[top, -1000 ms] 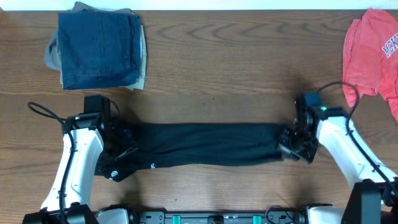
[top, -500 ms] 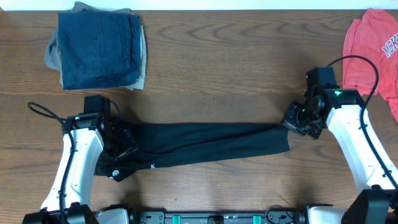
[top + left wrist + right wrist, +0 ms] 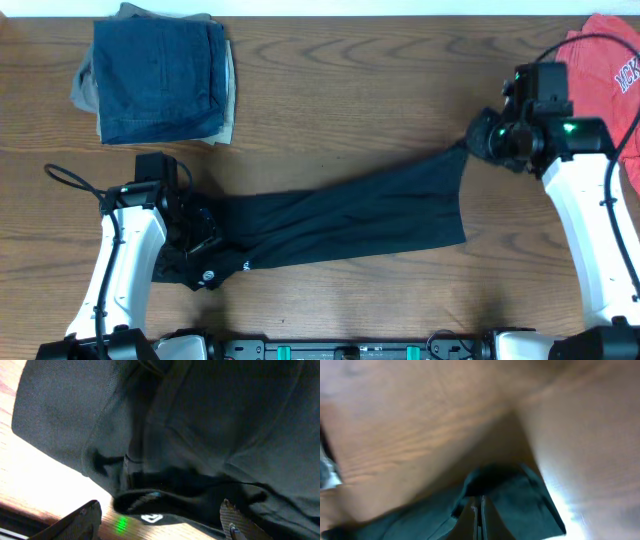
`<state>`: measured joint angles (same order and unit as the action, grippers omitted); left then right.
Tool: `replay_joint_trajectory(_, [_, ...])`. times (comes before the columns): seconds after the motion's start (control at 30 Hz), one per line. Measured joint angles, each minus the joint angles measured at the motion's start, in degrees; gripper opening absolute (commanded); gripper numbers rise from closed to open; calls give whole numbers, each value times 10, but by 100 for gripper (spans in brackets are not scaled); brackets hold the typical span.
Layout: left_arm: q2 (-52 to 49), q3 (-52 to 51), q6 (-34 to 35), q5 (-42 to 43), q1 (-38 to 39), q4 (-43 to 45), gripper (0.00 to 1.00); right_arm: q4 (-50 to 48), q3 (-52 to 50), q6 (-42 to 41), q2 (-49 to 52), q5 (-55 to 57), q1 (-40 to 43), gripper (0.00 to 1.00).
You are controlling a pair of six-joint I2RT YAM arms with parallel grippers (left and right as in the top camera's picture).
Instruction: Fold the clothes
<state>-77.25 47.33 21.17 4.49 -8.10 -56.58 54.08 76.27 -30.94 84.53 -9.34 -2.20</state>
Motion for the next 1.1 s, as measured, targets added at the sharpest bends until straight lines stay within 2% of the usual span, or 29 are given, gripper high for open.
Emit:
replay_joint_trajectory(0.37, [0, 0, 0, 0, 0, 3, 77, 19, 17, 25, 12, -9, 0, 1])
replay_joint_trajectory(0.7, [0, 0, 0, 0, 0, 3, 77, 35, 11, 43, 91, 11, -2, 1])
replay_joint_trajectory(1.1, [0, 0, 0, 0, 0, 3, 77, 120, 5, 42, 98, 63, -2, 1])
